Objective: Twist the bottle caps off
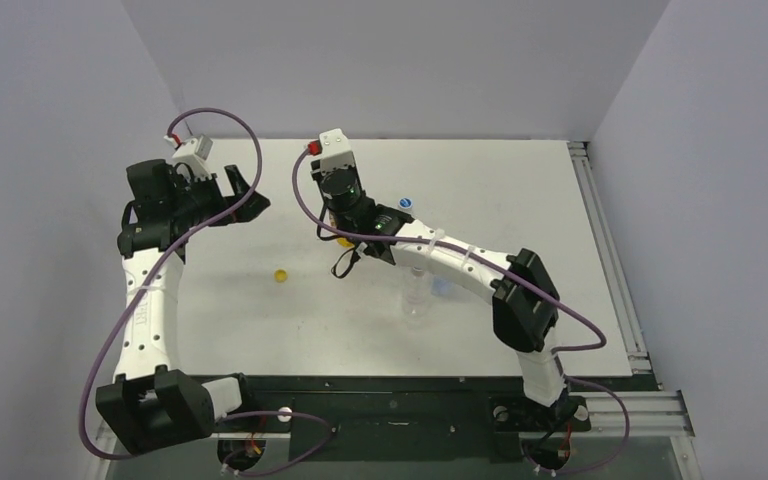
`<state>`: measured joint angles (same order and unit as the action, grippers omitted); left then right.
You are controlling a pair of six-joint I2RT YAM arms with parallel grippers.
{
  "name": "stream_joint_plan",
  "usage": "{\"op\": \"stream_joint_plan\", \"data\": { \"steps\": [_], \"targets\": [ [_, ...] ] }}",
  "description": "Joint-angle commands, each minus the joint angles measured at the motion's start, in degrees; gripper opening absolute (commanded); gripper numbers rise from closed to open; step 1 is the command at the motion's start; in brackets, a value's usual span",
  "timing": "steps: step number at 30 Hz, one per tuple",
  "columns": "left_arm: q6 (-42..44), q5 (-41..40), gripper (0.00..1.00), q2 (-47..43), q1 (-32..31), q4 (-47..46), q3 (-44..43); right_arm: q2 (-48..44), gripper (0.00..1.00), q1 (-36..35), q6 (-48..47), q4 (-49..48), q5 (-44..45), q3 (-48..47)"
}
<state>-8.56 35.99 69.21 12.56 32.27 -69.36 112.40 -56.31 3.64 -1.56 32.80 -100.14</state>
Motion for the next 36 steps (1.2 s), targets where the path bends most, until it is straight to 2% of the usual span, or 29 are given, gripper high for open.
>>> {"op": "stream_joint_plan", "data": {
  "steps": [1,9,16,27,33,36],
  "targets": [
    [0.37,-2.53,0.97,-1.63,0.19,-1.11,-0.3,2.64,0.0,1.13,0.7,-10.61,2.77,-5.03],
    [5.09,-2.62,0.97,-0.78,0.25,2.09,-1.45,9.12,0.0,2.22,1.41,-23.8,4.75,-4.15],
    [5.39,-1.24,0.97,-0.93,0.19,1.65,-2.4,14.17,0.0,2.35,2.67,-21.68,5.48,-6.78],
    [4.95,-0.5,0.97,-1.18,0.28,1.37,-2.74,14.29,0.0,2.35,2.74,-18.15,3.6,-4.47],
    [5.21,-0.88,0.97,-1.88,0.28,1.09,-3.21,13.53,0.27,2.07,1.65,-14.42,1.11,-4.71],
    [5.22,-0.86,0.96,-1.89,0.3,0.84,-2.98,13.22,0.33,1.6,-0.35,-13.94,1.02,-4.59]
  ]
}}
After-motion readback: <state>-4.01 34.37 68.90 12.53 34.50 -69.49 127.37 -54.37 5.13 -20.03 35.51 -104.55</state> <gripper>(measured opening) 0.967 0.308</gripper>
